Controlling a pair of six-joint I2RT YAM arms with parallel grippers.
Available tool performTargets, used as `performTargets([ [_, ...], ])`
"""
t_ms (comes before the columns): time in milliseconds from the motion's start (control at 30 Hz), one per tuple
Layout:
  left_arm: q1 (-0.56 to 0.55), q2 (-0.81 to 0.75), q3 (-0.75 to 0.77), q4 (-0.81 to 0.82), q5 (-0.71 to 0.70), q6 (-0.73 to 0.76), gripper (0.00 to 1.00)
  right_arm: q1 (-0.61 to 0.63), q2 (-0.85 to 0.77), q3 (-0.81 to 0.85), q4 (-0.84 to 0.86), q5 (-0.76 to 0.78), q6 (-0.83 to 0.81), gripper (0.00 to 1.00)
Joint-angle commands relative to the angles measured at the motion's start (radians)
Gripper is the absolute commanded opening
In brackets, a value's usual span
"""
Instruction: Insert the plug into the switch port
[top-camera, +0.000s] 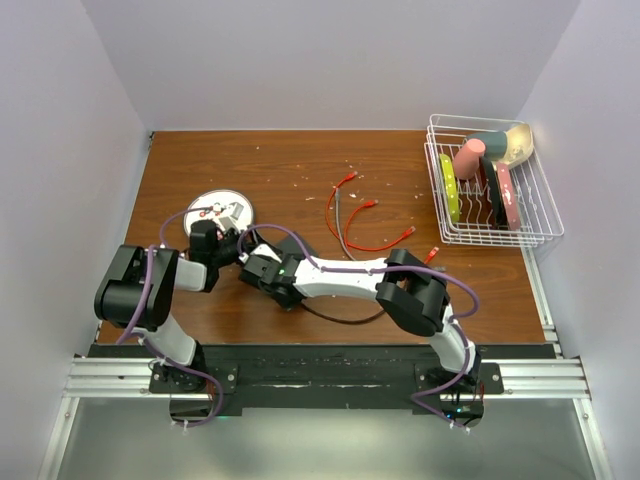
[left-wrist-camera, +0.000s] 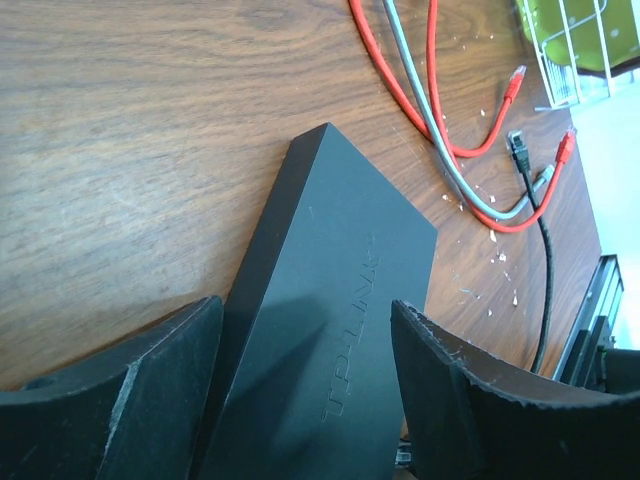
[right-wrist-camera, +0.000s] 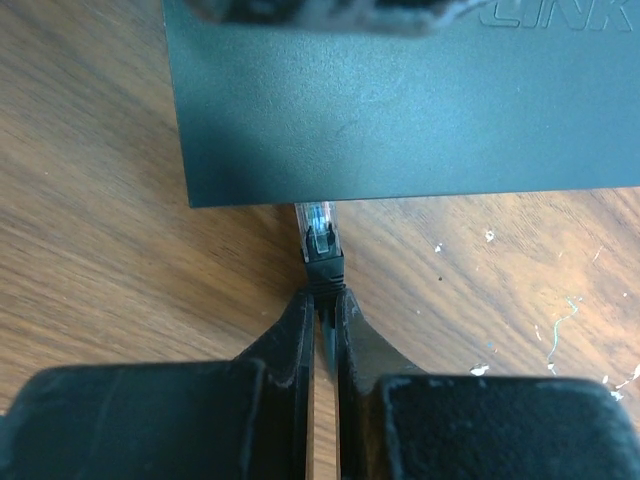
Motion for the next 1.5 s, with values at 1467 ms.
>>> performTargets([
  [1467,0.087,0.148,-0.196,0.387,0.087,-0.23,0.44,0.045,-0.053,-0.136,-0.012,-0.045,0.032,0.0],
])
